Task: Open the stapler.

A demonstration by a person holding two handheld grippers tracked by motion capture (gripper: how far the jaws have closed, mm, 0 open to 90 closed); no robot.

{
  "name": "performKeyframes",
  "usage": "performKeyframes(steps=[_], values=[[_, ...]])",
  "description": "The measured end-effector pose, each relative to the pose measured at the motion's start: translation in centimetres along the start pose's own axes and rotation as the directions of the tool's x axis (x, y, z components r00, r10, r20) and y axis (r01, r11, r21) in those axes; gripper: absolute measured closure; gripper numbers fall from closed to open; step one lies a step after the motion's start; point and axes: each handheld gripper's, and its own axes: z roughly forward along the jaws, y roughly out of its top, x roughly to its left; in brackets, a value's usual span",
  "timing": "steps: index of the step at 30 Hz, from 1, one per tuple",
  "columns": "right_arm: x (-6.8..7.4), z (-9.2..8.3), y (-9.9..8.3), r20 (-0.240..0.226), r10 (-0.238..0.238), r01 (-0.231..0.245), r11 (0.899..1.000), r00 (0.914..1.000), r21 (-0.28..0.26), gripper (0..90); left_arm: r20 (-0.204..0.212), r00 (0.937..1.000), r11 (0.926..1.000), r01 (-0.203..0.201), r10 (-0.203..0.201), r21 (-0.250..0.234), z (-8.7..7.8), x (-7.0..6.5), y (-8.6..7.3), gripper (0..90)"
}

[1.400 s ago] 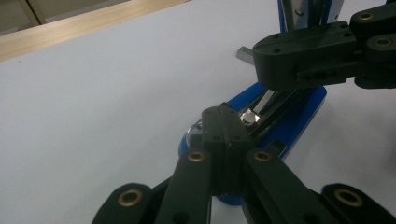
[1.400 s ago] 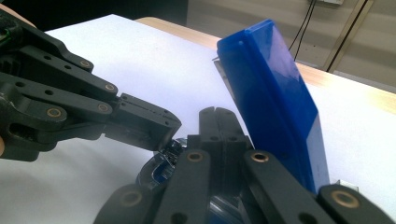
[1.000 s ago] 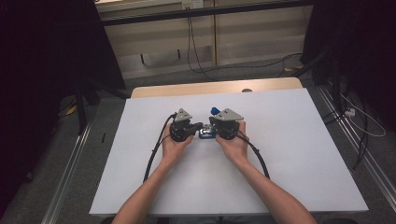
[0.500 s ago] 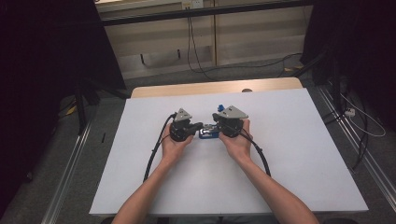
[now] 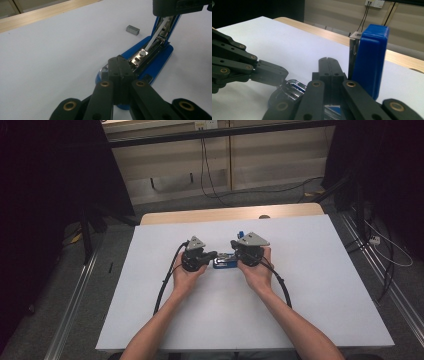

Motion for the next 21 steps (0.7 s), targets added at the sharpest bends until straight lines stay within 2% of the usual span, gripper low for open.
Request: performKeyframes(steps=[8,9,21], values=[[-0.29,-0.16,0.03,-0.001,0.002,-0.002,1.000,1.0000,0.000,90.0,-0.004,0.9999,0.9999,-0.011,0.011,0.004,-0.03,-0.01,0.02,90.0],[-0.40,-0.18,0.05,-0.010,0.007,-0.007,1.000,0.9999,0.000,90.0,-0.003,0.9999,0.9999,-0.011,0.011,0.003,-0.02,0.00,0.01,90.0],[-0.96,-0.62,0.16,-0.002,0.011,-0.011,1.000,0.9999,0.002,90.0,-0.004,1.0000,1.0000,-0.007,0.007,0.003,-0.02,-0.06,0.00,90.0]])
